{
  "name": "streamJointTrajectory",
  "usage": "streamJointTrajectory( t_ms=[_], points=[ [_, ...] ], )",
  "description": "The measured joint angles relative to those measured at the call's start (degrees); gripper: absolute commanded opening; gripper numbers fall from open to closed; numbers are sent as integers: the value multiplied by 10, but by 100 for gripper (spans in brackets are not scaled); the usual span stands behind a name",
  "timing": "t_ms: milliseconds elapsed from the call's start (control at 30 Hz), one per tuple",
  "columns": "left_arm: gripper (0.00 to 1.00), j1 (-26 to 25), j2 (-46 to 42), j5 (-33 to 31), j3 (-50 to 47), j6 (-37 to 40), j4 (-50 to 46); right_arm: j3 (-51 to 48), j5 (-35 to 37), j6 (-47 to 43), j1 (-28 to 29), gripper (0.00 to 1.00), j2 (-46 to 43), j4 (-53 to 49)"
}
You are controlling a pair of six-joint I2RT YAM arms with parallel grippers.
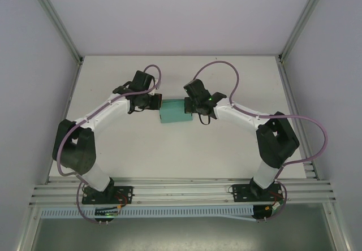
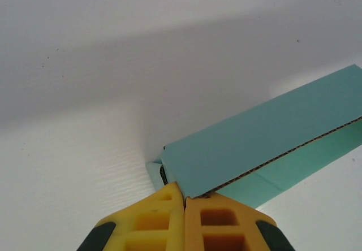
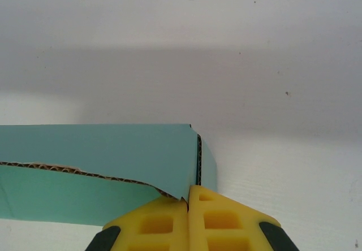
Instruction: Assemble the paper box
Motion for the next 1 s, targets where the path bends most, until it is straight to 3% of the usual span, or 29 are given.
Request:
streamJointTrajectory(
  t_ms=[700,900,1000],
  points=[
    [0,-37,-57,-46,-164,-44,207,-120,23,6,9,0,-64,130],
    [0,-48,-62,-47,-181,-52,236,-149,12,4,9,24,-87,145],
    [0,-51,-62,-46,-180,-52,235,-148,0,-2,10,45,-89,144]
  ],
)
